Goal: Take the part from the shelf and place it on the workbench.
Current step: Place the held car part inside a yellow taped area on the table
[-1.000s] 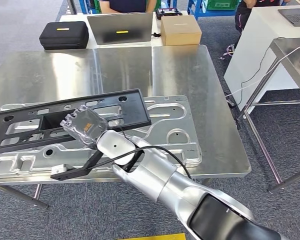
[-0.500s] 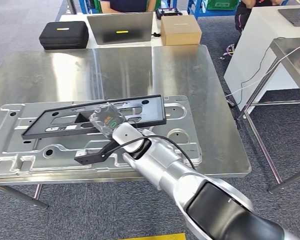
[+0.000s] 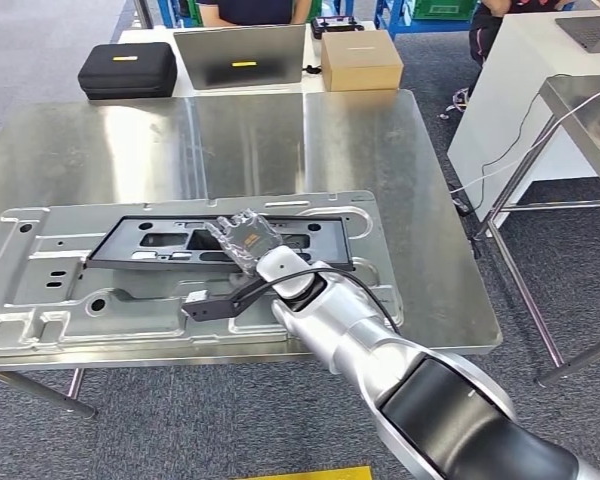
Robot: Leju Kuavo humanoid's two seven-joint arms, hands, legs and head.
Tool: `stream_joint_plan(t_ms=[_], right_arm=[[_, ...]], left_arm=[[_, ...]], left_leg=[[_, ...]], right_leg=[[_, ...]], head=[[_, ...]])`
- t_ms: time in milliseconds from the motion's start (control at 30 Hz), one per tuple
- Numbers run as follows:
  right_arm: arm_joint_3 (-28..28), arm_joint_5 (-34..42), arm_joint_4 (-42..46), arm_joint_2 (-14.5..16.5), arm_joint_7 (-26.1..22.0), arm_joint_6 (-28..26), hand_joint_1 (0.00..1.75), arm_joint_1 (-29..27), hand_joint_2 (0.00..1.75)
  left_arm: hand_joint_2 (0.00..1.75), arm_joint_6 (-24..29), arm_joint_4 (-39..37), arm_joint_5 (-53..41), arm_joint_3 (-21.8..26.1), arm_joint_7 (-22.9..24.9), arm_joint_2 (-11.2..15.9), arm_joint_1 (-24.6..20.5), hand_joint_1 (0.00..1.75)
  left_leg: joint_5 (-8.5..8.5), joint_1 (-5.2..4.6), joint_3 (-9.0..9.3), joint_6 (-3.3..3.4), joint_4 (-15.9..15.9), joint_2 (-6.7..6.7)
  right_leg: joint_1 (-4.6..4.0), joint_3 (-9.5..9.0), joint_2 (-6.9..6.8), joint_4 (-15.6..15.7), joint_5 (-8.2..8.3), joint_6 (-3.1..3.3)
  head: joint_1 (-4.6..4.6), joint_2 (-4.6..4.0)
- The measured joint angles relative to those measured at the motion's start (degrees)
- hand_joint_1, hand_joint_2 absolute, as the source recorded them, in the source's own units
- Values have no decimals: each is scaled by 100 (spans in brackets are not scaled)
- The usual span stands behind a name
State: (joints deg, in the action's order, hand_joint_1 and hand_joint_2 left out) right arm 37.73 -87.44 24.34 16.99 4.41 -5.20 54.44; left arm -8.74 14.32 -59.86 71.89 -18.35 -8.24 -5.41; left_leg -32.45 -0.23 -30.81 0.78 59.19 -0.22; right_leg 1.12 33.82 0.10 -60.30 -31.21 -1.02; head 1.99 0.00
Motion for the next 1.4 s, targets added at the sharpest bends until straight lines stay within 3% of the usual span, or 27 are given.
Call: stream_joint_plan(t_ms=[33,167,267,500,600,700,833,1100,1267,1400], right_arm=[[-26,13,-13,-2,-26,-14,0,0,0],[-149,186,-27,-24,-281,-118,0,-4,0],[-400,787,-6,-25,-903,-196,0,-18,0],[-1503,3554,580,-39,-2883,322,0,-247,0],[-1894,4920,1354,-144,-3356,831,0,-583,0],[-2197,6306,2556,-365,-3512,1275,0,-1081,0],[-2570,7475,4495,-737,-3808,1507,0,-1900,0],[-3189,8191,7925,-1179,-4165,2046,0,-3497,0],[-3292,8217,9054,-1258,-4170,2140,0,-4075,0],[-3276,8217,9510,-1290,-4170,2133,0,-4301,0]], left_arm=[[0,-3,0,1,0,-22,0,0,0],[0,-33,0,-3,0,-75,8,1,0],[0,-67,0,-13,-2,-66,14,1,0],[0,-155,0,-31,-2,-71,27,17,0],[0,-174,0,21,2,-83,30,27,0],[0,-199,0,113,21,-122,31,55,0],[0,-209,0,257,96,-188,31,93,0],[0,-114,0,441,310,-141,31,154,0],[0,-42,0,446,387,-137,31,156,0],[0,-10,2,439,435,-137,33,155,0]], left_leg=[[0,0,0,0,0,0],[0,0,0,0,0,0],[0,-1,0,0,0,0],[0,-1,1,0,1,0],[0,-2,2,0,2,-2],[-1,-5,1,1,3,-4],[-5,-8,1,4,4,-7],[-20,-20,-1,16,7,-8],[-26,-37,-2,27,20,-8],[-27,-56,-10,65,48,-8]], right_leg=[[0,0,0,0,0,0],[0,-1,0,0,0,0],[0,-1,0,0,0,0],[1,0,-1,1,0,0],[0,-2,-2,2,0,0],[1,-3,-5,4,0,-1],[1,-5,-10,11,-1,-2],[19,-6,-7,21,-1,-4],[37,-9,-7,22,7,-21],[57,-19,-7,33,33,-77]], head=[[0,0],[0,0],[0,0],[0,0],[0,0],[-1,0],[-1,0],[-2,0],[0,0],[-1,0]])
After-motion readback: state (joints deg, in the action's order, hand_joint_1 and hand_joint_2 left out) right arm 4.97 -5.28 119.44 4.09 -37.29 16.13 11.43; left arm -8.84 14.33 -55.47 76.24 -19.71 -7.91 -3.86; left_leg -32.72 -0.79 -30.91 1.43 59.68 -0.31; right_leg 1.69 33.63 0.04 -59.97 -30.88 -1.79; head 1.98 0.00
